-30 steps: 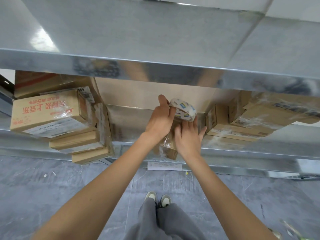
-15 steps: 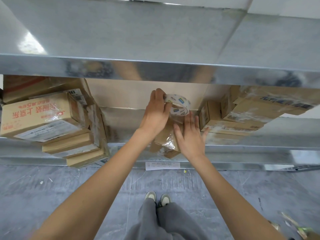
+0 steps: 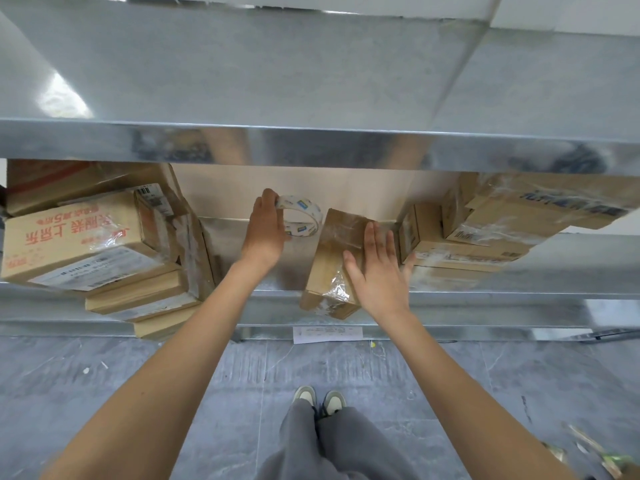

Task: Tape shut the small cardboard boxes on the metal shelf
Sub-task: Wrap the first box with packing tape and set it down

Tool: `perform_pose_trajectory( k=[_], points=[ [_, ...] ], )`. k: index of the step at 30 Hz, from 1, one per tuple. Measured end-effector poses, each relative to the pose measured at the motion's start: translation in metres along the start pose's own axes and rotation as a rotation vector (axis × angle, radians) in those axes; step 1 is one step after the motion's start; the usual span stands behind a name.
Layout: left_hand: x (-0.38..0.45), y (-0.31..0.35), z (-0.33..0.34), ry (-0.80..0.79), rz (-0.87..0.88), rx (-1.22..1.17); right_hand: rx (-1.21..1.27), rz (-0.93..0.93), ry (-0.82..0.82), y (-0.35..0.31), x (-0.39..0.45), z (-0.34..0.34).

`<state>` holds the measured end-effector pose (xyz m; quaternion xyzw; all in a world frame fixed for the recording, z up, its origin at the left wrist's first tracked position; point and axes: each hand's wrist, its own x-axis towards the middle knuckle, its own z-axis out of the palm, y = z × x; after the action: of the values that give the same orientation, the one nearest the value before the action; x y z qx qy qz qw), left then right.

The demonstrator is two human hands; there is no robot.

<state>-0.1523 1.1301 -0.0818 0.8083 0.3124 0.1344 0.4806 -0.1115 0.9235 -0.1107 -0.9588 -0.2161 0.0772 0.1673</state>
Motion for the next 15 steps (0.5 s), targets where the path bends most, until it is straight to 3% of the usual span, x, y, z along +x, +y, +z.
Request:
perform_pose_trajectory(
  k=[3, 11, 13, 15],
  points=[
    [-0.004, -0.019, 0.018, -0.014, -0.256, -0.323, -0.007, 0.002, 0.0, 0.001, 0.001, 0.002],
    [0.002, -0.034, 0.05, 0.109, -0.404, -0.538, -0.099, -0.003, 0.006, -0.003, -0.002, -0.001],
    [-0.004, -0.033, 0.06, 0.063, -0.563, -0.656, -0.135, -0.006, 0.013, -0.007, -0.002, -0.003],
    [-0.015, -0.03, 0.07, -0.089, -0.712, -0.758, -0.085, -0.021, 0.002, -0.013, 0.0, -0.002]
  ],
)
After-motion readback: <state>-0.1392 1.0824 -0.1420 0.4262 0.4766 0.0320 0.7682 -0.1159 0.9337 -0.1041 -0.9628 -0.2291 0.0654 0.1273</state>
